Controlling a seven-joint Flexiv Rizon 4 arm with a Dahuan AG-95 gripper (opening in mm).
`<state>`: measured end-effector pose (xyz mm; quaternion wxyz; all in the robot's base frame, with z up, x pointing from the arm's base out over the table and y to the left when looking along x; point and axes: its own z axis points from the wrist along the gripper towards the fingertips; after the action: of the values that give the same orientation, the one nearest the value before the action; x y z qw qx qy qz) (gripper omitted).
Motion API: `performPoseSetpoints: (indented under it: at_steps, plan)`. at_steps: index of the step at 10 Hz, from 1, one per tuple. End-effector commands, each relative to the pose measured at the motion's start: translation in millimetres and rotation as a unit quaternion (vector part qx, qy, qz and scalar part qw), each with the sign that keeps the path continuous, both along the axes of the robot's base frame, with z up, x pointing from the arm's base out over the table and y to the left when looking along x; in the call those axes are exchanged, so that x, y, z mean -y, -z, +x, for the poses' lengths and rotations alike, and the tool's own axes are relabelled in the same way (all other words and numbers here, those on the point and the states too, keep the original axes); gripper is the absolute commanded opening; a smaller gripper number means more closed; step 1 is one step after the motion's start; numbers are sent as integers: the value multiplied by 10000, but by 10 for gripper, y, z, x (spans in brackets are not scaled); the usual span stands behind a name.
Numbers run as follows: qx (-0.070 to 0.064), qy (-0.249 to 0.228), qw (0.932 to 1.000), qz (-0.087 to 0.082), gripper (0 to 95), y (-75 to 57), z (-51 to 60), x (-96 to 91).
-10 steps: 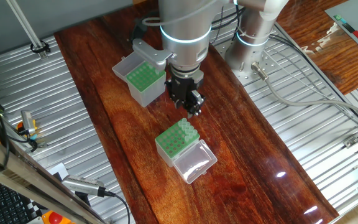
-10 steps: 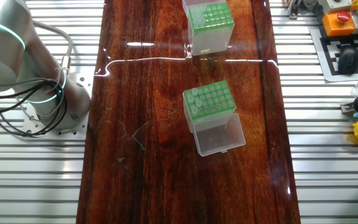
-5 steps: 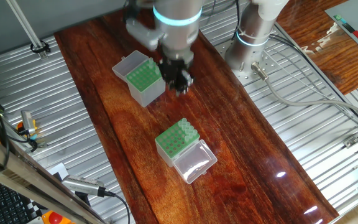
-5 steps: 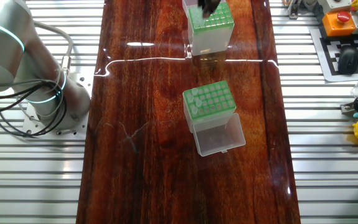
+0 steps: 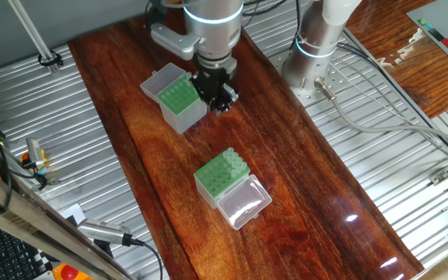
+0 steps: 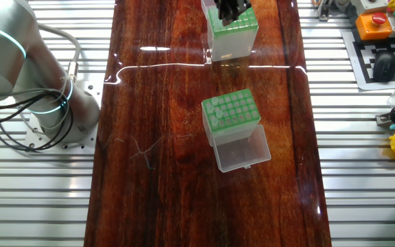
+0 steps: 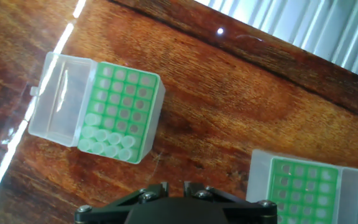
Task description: Transfer all large pipette tips from one holder to another
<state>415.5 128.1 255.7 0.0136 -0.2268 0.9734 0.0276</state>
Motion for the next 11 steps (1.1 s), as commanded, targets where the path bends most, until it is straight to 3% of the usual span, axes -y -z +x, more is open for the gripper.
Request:
performPoseSetpoints:
  at_steps: [1, 3, 5, 7, 9, 11]
  plan:
    - [-113, 663, 9977, -108, 380, 2, -6, -2]
    - [-85, 443, 9990, -77, 380, 63, -9, 178]
    - [-58, -35, 9999, -85, 380, 198, -69, 645]
    - [-38, -327, 9994, -87, 380, 217, -138, 930]
    - [14, -58, 10000, -73, 380, 212, -150, 940]
    - [-70, 106, 9998, -152, 380, 212, -150, 940]
